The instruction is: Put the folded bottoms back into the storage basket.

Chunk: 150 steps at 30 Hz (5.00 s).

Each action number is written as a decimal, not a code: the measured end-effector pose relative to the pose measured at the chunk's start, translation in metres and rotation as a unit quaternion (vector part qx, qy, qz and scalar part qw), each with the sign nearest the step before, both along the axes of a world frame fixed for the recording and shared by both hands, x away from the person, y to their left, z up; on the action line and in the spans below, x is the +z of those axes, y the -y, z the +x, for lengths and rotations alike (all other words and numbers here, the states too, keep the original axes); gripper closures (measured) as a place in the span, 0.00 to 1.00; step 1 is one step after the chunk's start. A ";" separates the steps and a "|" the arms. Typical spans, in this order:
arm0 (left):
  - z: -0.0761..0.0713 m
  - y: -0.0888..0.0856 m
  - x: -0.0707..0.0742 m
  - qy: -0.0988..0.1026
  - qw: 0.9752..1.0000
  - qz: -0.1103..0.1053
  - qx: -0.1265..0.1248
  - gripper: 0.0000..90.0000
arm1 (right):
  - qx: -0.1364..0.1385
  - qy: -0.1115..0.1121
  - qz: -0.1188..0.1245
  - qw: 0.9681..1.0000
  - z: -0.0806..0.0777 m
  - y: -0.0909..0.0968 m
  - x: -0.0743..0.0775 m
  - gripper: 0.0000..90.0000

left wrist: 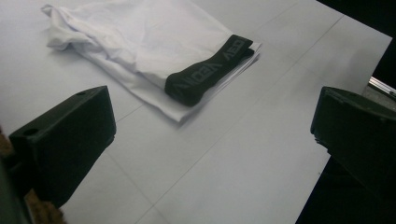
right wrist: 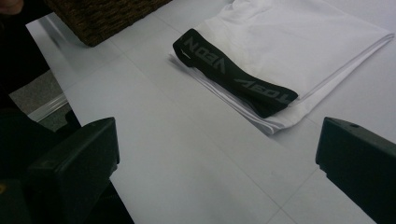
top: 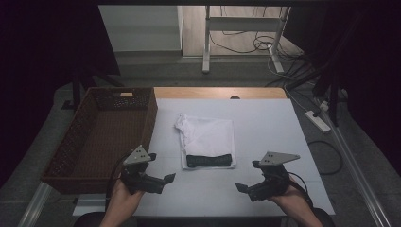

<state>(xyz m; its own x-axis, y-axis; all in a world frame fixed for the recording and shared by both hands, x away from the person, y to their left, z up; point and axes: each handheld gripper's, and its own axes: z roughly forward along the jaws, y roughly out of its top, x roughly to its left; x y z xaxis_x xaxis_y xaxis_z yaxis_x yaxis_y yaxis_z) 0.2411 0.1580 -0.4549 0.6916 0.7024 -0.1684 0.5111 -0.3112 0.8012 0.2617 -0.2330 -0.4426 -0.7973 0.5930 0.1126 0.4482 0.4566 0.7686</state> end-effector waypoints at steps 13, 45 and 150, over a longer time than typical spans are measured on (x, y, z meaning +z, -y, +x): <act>0.019 0.022 -0.009 -0.014 0.999 -0.028 -0.020 0.00 | 0.027 0.008 0.003 1.000 0.008 -0.010 -0.004 0.00; 0.100 0.056 -0.026 -0.025 0.999 0.016 -0.012 0.00 | 0.076 -0.006 0.022 0.997 0.027 -0.043 -0.021 0.00; 0.234 0.034 -0.091 -0.065 0.995 0.039 0.071 0.86 | 0.093 -0.028 -0.072 0.993 0.074 -0.092 -0.054 0.00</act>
